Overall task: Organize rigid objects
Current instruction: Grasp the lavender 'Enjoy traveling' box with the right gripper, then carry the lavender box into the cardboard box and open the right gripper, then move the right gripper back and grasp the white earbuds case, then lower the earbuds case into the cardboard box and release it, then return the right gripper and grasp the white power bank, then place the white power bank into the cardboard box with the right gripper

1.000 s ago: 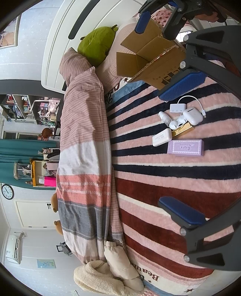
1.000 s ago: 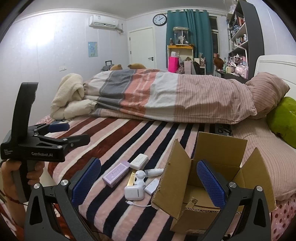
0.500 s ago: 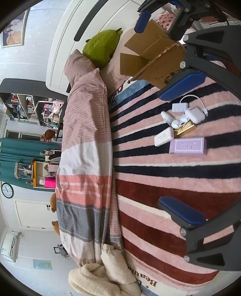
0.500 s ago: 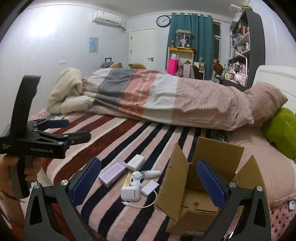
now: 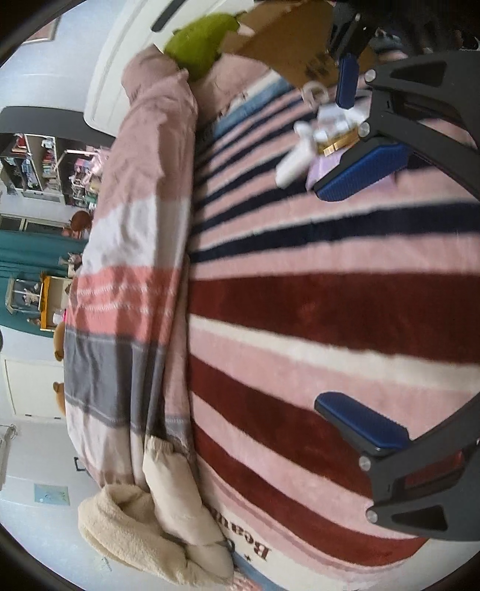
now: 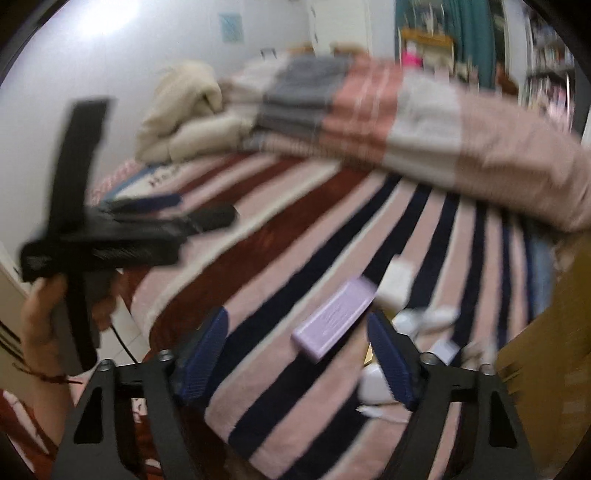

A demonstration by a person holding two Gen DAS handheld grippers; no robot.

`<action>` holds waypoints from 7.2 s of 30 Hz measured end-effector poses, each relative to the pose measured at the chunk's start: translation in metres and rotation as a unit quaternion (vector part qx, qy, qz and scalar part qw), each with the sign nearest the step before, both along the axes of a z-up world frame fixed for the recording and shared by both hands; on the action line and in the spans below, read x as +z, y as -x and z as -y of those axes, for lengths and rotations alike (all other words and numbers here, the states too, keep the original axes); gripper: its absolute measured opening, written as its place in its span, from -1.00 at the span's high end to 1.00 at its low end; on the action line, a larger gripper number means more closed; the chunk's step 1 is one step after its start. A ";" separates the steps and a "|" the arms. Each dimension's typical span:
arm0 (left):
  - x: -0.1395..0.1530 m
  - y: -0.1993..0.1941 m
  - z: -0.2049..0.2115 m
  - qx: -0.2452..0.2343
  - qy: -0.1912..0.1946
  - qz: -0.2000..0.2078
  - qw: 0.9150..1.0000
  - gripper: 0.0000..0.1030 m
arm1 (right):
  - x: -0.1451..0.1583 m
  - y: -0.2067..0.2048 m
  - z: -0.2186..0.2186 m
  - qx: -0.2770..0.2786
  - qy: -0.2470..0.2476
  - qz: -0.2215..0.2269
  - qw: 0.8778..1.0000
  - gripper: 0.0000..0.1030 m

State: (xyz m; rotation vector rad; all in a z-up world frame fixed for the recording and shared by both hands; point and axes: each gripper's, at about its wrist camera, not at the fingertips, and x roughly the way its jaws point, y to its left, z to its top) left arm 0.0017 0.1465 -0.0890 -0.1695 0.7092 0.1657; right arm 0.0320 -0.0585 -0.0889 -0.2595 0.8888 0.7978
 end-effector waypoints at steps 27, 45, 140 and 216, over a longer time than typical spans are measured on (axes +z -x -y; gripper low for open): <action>0.084 -0.057 0.104 -0.310 0.162 0.034 0.936 -0.85 | 0.074 -0.010 0.036 0.032 -0.065 0.031 0.997 0.35; 0.079 -0.179 0.352 -0.466 0.108 -0.153 0.865 0.14 | 0.080 -0.099 0.240 -0.112 -0.051 -0.085 0.989 0.36; 0.136 -0.129 0.274 -0.407 0.079 -0.075 0.907 -0.39 | 0.092 -0.069 0.213 -0.094 0.014 0.009 0.995 -0.71; 0.103 -0.154 0.318 -0.406 0.087 -0.124 0.901 -0.37 | 0.061 -0.098 0.220 -0.133 0.091 -0.034 0.986 0.30</action>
